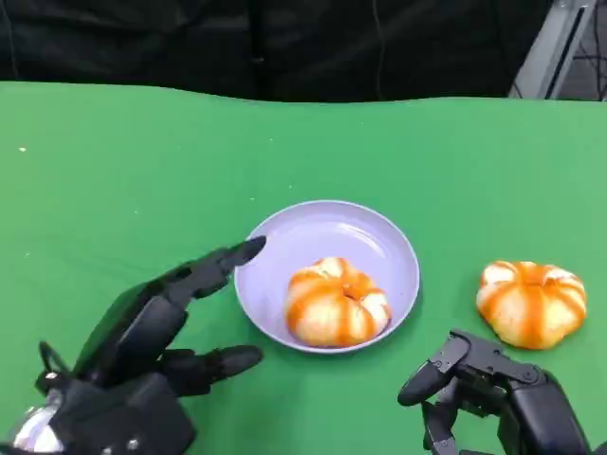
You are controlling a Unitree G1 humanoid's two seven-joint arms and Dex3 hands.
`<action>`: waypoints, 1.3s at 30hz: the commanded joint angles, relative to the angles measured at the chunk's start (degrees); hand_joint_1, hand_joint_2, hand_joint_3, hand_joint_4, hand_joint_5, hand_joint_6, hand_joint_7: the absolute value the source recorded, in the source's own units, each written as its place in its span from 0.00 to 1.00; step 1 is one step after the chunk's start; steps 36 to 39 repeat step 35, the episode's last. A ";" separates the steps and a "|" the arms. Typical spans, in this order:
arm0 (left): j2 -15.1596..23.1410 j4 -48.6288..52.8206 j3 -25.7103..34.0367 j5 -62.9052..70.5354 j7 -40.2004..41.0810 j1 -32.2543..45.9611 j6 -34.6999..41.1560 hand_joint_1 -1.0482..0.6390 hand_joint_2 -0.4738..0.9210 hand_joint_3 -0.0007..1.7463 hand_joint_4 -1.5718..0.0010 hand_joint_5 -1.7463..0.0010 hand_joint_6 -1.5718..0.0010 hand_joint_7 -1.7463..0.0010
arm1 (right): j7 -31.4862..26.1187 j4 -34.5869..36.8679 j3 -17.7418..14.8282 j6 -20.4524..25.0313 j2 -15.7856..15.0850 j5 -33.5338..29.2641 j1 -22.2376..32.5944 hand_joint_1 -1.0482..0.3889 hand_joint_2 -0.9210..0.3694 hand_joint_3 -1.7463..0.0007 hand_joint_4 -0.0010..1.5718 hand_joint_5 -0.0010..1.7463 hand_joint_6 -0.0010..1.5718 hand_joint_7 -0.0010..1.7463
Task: Grasp the bread from the table and place it into the plate.
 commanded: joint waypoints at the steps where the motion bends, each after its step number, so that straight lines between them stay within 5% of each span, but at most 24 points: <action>1: -2.48 -0.73 3.64 -8.98 -0.20 6.05 -6.14 0.46 1.00 0.17 0.56 0.54 0.47 0.85 | -0.44 -0.76 -0.38 0.01 -0.23 0.23 0.81 0.75 0.37 0.28 0.46 0.96 0.46 0.78; 3: -4.91 -1.26 5.24 -11.86 1.01 9.12 -8.83 0.52 0.97 0.25 0.48 0.40 0.38 0.73 | -0.49 -0.62 -0.43 -0.32 -0.34 0.22 0.92 0.75 0.37 0.28 0.45 0.96 0.46 0.78; 6: -7.73 -2.75 6.57 -12.04 2.50 12.37 -10.36 0.55 0.83 0.52 0.45 0.19 0.45 0.39 | -0.27 -0.84 -0.73 -0.28 -0.49 0.79 1.12 0.75 0.37 0.28 0.45 0.96 0.46 0.78; 10: -10.32 -3.08 7.06 -11.94 3.04 14.07 -11.61 0.57 0.75 0.67 0.47 0.03 0.50 0.17 | -0.01 -1.42 -1.11 -0.10 -0.66 1.37 1.56 0.74 0.37 0.28 0.44 0.95 0.46 0.77; 39: -14.25 0.20 7.95 -9.81 2.87 12.67 -13.02 0.51 0.77 0.58 0.50 0.00 0.53 0.11 | 1.85 -2.24 -3.43 -0.27 -1.63 2.68 2.68 0.75 0.36 0.28 0.45 0.95 0.47 0.77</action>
